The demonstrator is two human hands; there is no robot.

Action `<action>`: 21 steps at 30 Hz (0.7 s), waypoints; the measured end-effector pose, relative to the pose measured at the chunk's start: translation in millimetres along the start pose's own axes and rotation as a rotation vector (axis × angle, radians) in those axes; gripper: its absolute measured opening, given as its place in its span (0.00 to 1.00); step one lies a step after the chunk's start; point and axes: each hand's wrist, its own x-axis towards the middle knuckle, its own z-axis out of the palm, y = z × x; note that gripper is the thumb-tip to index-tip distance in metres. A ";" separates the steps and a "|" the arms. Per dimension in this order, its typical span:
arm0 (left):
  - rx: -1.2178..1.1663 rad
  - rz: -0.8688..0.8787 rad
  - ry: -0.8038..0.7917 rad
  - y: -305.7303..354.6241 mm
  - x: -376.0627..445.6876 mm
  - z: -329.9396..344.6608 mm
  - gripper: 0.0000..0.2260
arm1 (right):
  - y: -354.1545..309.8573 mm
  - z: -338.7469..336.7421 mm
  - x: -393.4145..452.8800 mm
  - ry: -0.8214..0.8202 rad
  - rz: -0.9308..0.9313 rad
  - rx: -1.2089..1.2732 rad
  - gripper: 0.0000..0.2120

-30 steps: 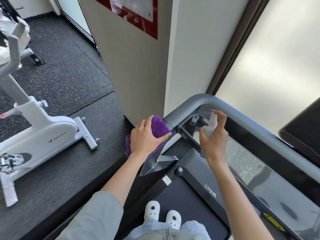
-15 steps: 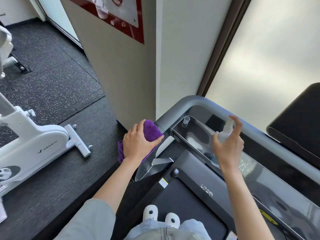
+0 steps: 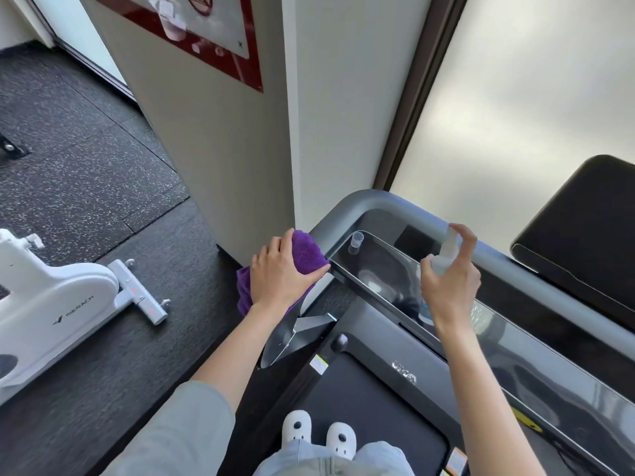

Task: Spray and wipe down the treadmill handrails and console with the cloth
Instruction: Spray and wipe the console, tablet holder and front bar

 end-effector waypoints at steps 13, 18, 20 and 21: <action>-0.043 -0.008 0.033 -2.9 -1.6 2.4 0.43 | -41.4 77.1 18.7 -0.352 -0.126 -0.188 0.29; -0.032 -0.009 0.050 -1.6 -1.9 1.6 0.42 | -42.1 97.2 23.9 -0.418 -0.116 -0.295 0.31; -0.032 -0.005 0.054 -1.1 -2.0 1.1 0.42 | -41.1 100.0 24.2 -0.425 -0.117 -0.302 0.32; -0.031 -0.004 0.052 -1.1 -2.0 0.6 0.42 | -40.7 100.7 24.2 -0.425 -0.121 -0.298 0.32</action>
